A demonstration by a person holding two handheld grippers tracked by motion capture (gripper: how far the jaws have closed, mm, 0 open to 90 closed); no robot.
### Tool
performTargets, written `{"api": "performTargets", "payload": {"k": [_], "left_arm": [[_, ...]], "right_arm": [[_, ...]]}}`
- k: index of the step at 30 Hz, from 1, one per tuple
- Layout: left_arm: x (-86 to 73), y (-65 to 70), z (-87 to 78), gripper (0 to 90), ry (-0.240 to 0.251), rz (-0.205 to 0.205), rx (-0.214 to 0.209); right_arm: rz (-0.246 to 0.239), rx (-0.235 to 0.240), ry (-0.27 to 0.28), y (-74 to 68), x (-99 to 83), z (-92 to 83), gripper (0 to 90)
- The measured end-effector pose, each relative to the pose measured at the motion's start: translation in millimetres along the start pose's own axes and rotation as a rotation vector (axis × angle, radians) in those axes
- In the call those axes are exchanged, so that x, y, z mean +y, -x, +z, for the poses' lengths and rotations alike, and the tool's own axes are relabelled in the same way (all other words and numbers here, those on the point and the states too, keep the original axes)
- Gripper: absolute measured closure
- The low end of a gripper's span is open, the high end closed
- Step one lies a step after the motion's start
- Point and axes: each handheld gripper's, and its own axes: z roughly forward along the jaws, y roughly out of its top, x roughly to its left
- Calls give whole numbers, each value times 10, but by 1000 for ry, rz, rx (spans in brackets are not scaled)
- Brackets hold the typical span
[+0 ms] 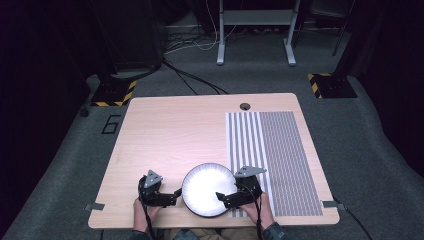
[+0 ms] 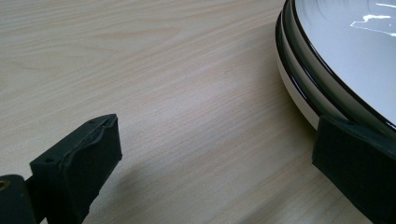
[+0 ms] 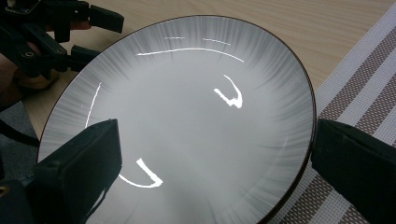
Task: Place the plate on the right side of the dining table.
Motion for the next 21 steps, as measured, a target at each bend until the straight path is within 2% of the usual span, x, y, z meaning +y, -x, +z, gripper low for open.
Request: {"api": "performTargets", "payload": {"k": [2, 4, 6, 17, 21], "left_arm": [[1, 1, 2, 11, -4, 0, 3], [4, 20, 11, 10, -10, 7, 23], [3, 23, 9, 8, -10, 4, 26], [3, 22, 12, 8, -9, 2, 26], [4, 18, 12, 8, -12, 1, 21]], "right_arm": [[3, -1, 0, -12, -1, 12, 0], [-1, -14, 1, -25, -3, 16, 0], [15, -3, 12, -20, -9, 9, 0], [44, 5, 13, -10, -17, 22, 0], [41, -1, 12, -11, -13, 30, 0]]}}
